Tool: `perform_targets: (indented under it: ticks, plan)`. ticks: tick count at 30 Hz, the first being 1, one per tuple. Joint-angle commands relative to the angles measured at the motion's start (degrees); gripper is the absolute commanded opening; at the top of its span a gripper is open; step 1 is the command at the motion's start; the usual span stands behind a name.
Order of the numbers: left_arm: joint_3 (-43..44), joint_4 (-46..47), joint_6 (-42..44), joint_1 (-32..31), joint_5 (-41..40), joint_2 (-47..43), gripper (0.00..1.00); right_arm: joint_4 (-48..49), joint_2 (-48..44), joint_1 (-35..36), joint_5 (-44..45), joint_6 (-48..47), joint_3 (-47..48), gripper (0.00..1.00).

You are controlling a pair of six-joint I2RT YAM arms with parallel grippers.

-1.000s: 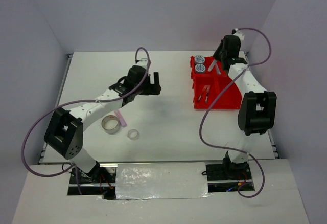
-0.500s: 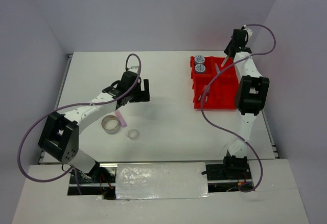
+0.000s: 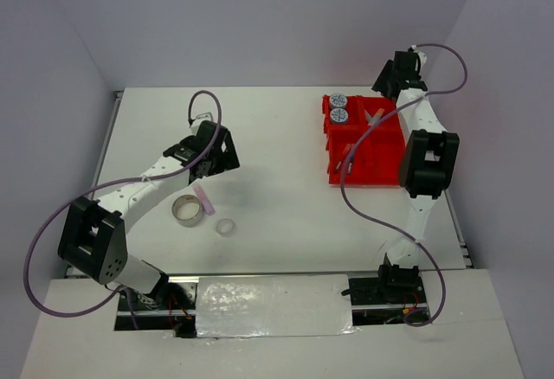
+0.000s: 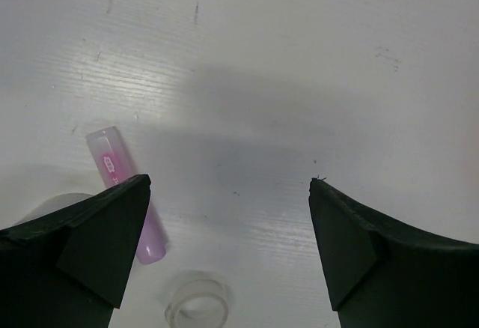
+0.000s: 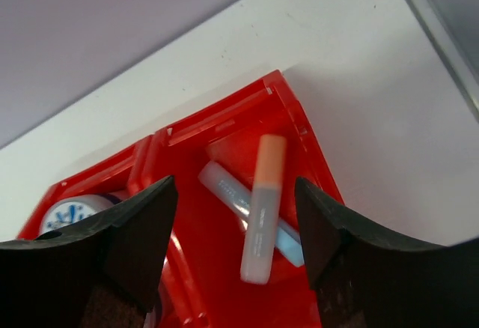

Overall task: Sort the stationery into containers
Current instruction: Place the pen in the storage box, then pick up the pen from the center of the board.

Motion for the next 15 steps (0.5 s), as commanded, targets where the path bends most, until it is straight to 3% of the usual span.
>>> perform_targets:
  ticks: [1, 7, 15]
  plan:
    - [2.1, -2.3, -4.7, 0.1, -2.4, 0.0, 0.99, 0.0, -9.6, 0.6, -0.2, 0.5, 0.3, 0.71]
    - [3.3, -8.5, -13.7, 0.9, -6.5, 3.3, 0.99, 5.0, -27.2, 5.1, -5.9, 0.2, -13.3, 0.71]
    - [2.4, -8.5, -18.7, 2.5, -5.3, 8.1, 0.99, 9.0, -38.9, 14.6, -11.3, -0.5, -30.1, 0.71]
